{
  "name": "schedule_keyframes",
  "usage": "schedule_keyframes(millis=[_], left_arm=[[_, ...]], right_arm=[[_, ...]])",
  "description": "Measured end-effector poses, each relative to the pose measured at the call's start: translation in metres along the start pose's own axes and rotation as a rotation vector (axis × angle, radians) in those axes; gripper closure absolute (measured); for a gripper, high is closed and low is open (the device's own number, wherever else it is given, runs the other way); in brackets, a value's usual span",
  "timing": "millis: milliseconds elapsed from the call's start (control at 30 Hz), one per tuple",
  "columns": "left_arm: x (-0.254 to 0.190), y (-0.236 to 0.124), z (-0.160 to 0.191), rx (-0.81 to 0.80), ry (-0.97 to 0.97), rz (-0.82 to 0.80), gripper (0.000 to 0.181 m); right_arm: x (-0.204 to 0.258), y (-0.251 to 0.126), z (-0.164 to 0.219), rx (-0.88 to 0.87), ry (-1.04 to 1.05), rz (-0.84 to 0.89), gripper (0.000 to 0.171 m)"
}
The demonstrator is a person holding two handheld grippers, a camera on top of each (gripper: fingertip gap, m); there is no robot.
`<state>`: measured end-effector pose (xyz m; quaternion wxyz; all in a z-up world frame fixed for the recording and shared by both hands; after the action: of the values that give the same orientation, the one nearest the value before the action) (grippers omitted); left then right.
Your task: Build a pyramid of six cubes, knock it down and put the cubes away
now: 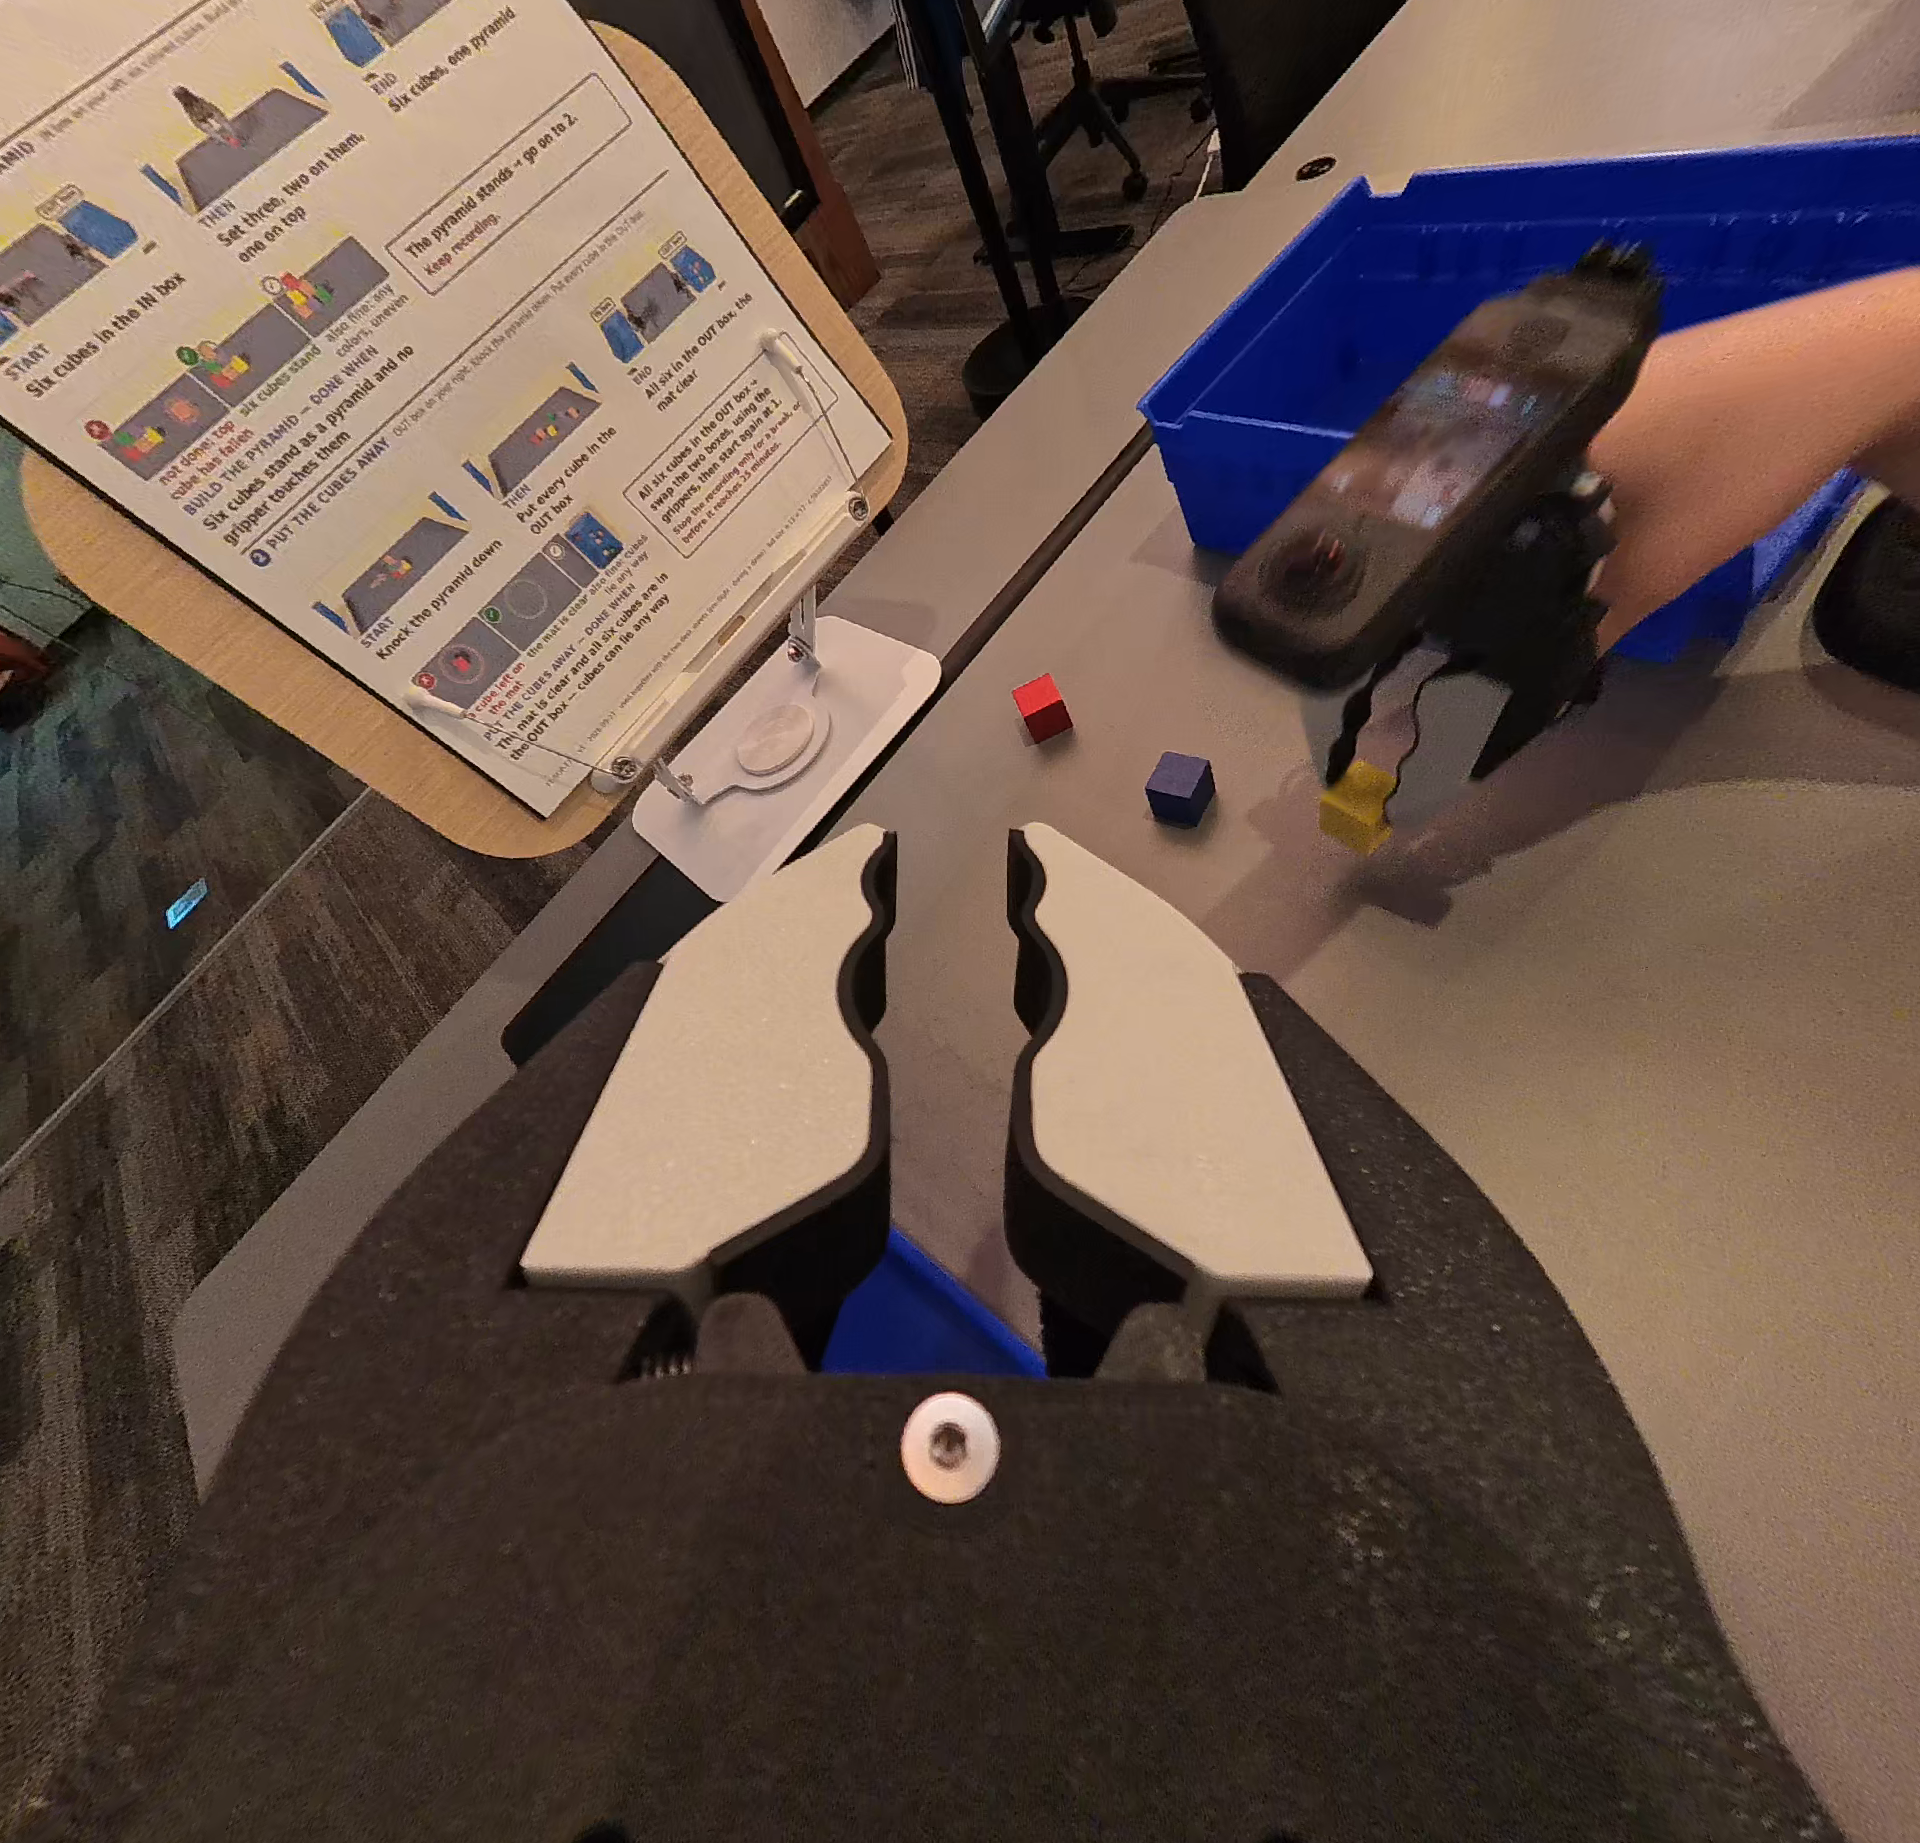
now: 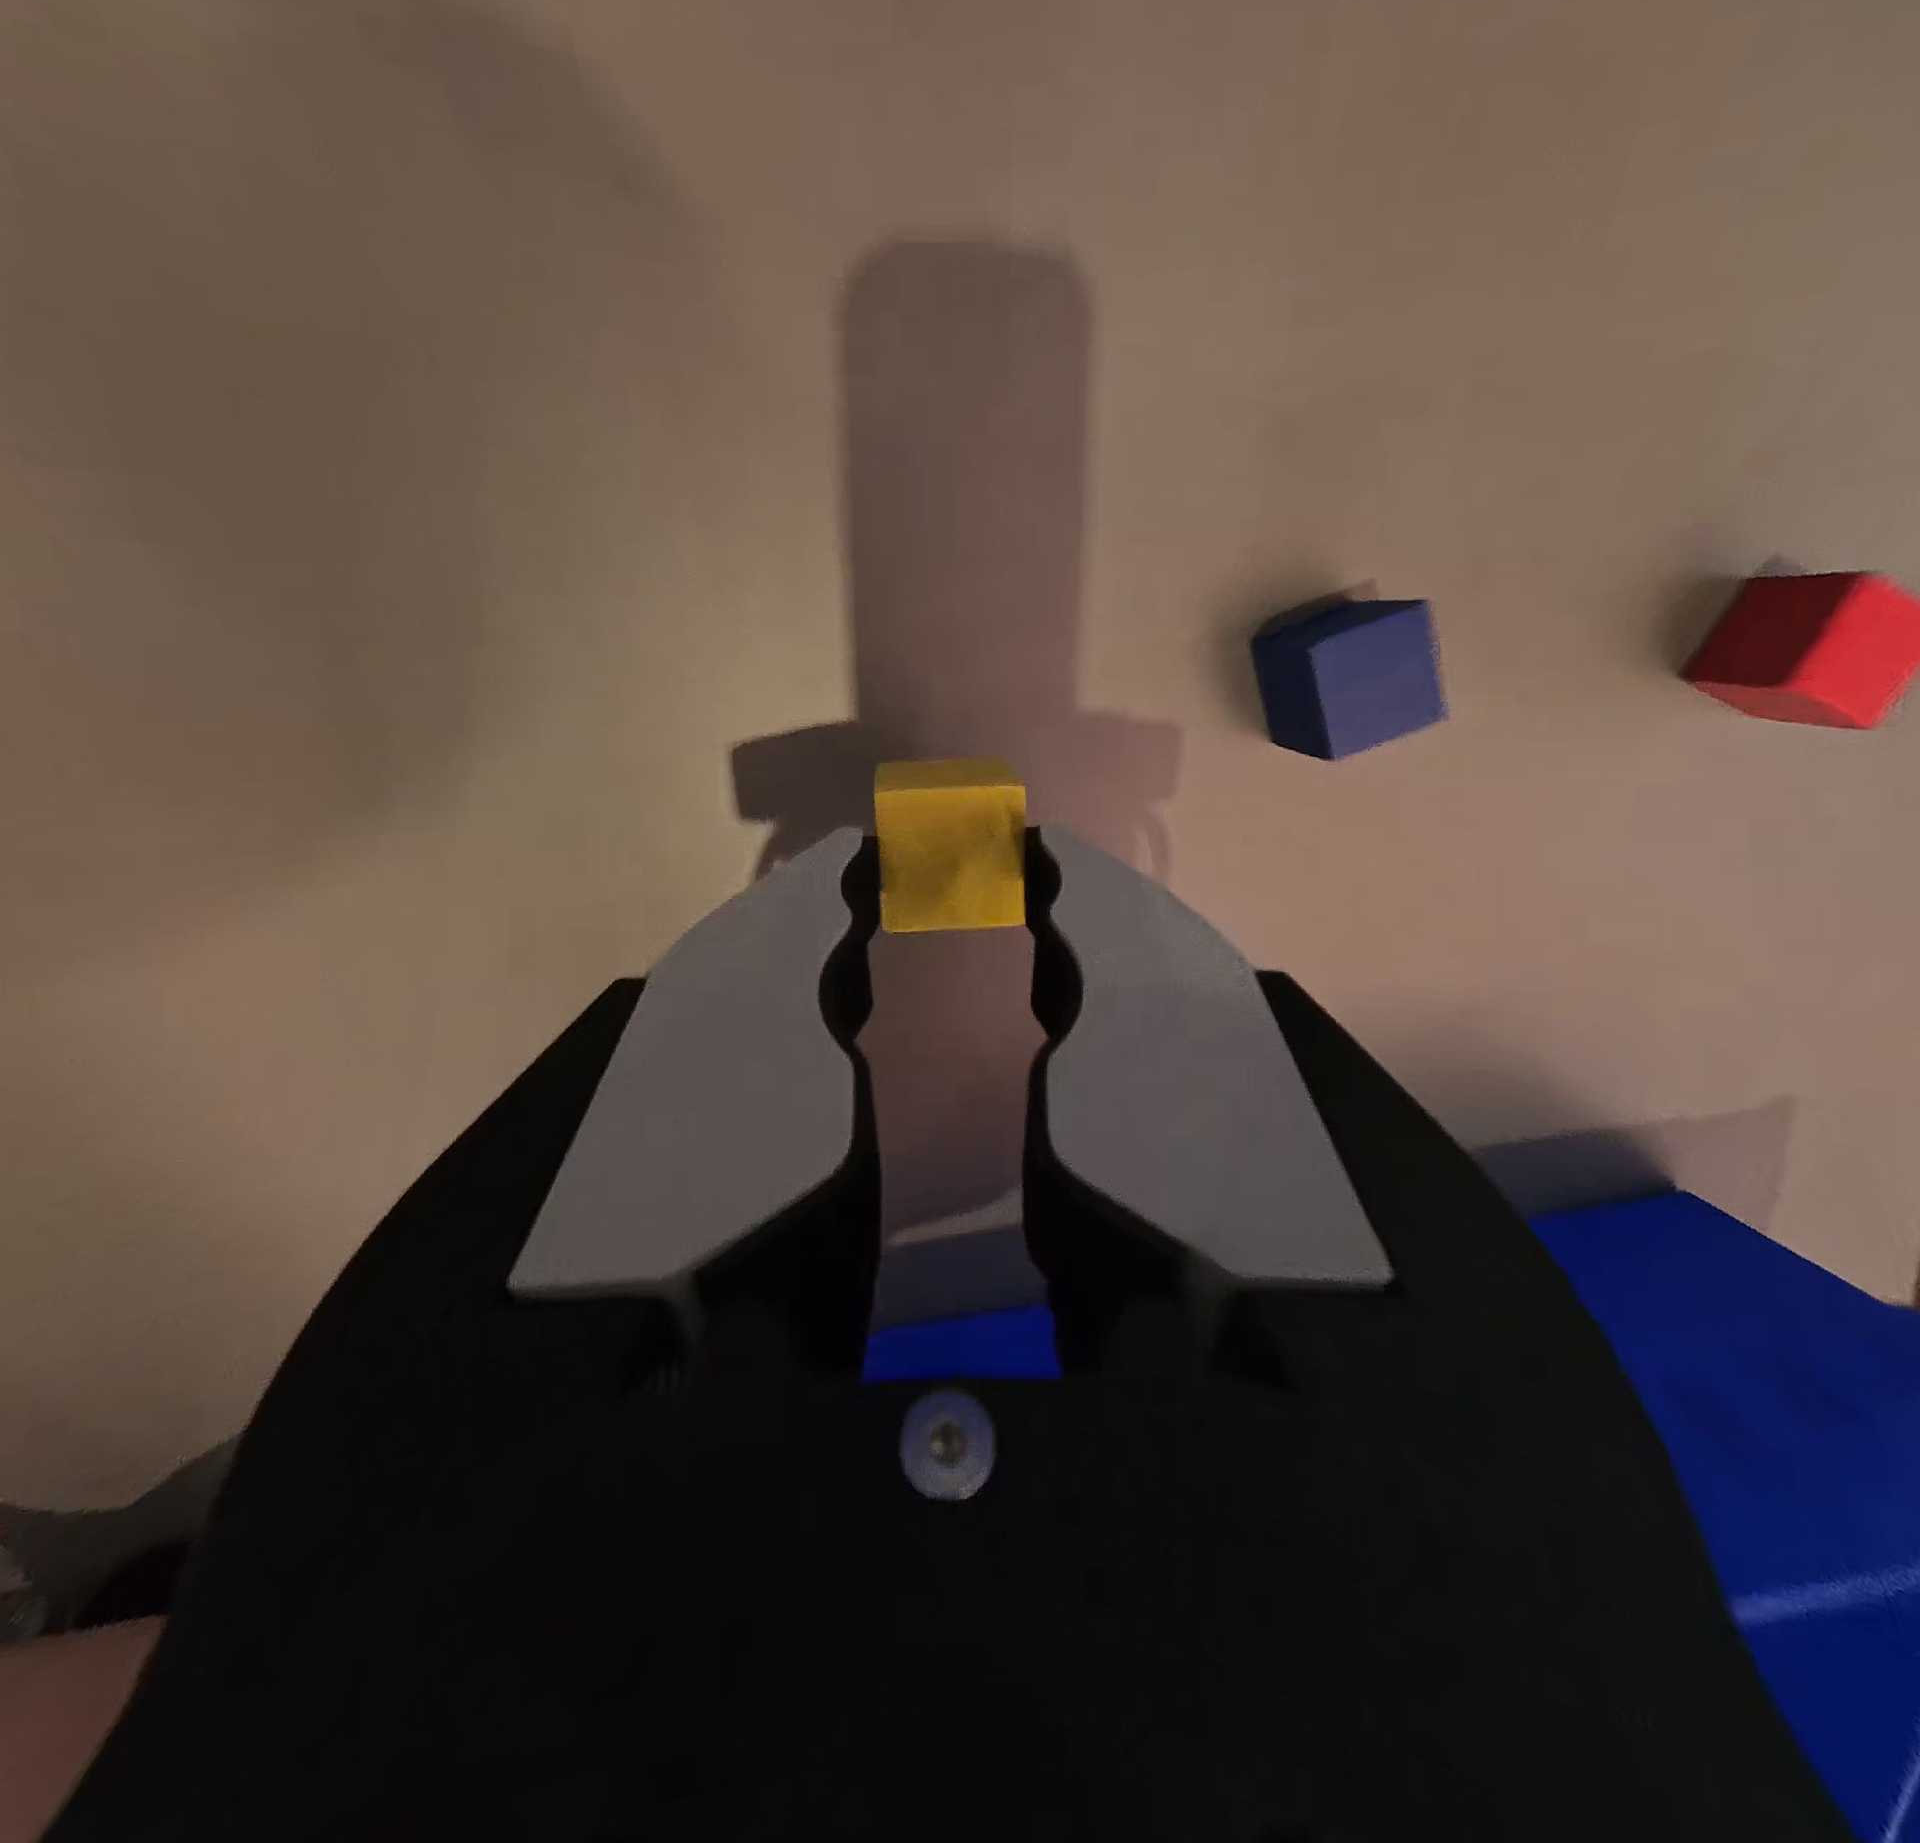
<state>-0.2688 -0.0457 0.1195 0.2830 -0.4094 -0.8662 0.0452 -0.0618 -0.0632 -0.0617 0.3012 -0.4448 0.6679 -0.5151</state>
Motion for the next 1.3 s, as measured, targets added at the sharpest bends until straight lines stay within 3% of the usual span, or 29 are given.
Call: schedule_keyframes(millis=[133, 233, 300, 400, 533, 800, 933, 1033, 1167, 1233, 1300], left_arm=[[0.003, -0.003, -0.001, -0.014, -0.013, -0.006, 0.161], [0.002, -0.003, -0.001, -0.009, -0.012, -0.006, 0.161], [0.000, -0.002, -0.001, -0.005, -0.005, -0.004, 0.161], [-0.003, 0.000, -0.001, -0.003, 0.005, 0.002, 0.161], [-0.005, 0.002, 0.000, 0.013, 0.012, 0.007, 0.161], [-0.002, 0.004, 0.002, 0.019, 0.002, 0.003, 0.161], [-0.005, 0.005, 0.002, 0.022, 0.013, 0.008, 0.161], [-0.004, 0.004, 0.002, 0.021, 0.016, 0.006, 0.161], [-0.002, 0.006, 0.001, 0.019, 0.004, 0.000, 0.161], [-0.002, 0.007, 0.003, 0.030, 0.004, -0.001, 0.161], [-0.003, 0.008, 0.004, 0.043, 0.010, -0.003, 0.161]], right_arm=[[0.016, -0.092, 0.009, -0.334, 0.014, -0.013, 0.144], [0.011, -0.143, 0.059, -0.480, 0.100, 0.056, 0.144], [-0.006, -0.158, 0.106, -0.466, 0.260, 0.165, 0.143], [-0.035, -0.146, 0.174, -0.300, 0.503, 0.257, 0.143], [-0.053, -0.092, 0.219, -0.119, 0.598, 0.072, 0.142], [-0.066, -0.059, 0.226, -0.076, 0.515, 0.033, 0.142], [-0.068, -0.066, 0.227, -0.142, 0.557, 0.031, 0.126], [-0.063, -0.109, 0.204, -0.262, 0.490, 0.181, 0.126], [-0.042, -0.170, 0.091, -0.655, 0.296, 0.387, 0.125], [-0.034, -0.159, 0.029, -0.852, 0.307, 0.357, 0.126], [-0.036, -0.114, -0.009, -0.775, 0.369, 0.278, 0.125]])
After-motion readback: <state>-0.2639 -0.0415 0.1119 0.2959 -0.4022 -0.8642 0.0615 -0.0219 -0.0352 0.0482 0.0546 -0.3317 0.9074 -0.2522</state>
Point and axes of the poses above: each gripper's, where its closed fingertips meet, y out along the fingers, z out of its underside, x = y × z across the jaws, the point moved 6 cm from there along -y, back along the fingers, and after that the axes turned 10 degrees about -z, right-handed, at the moved point
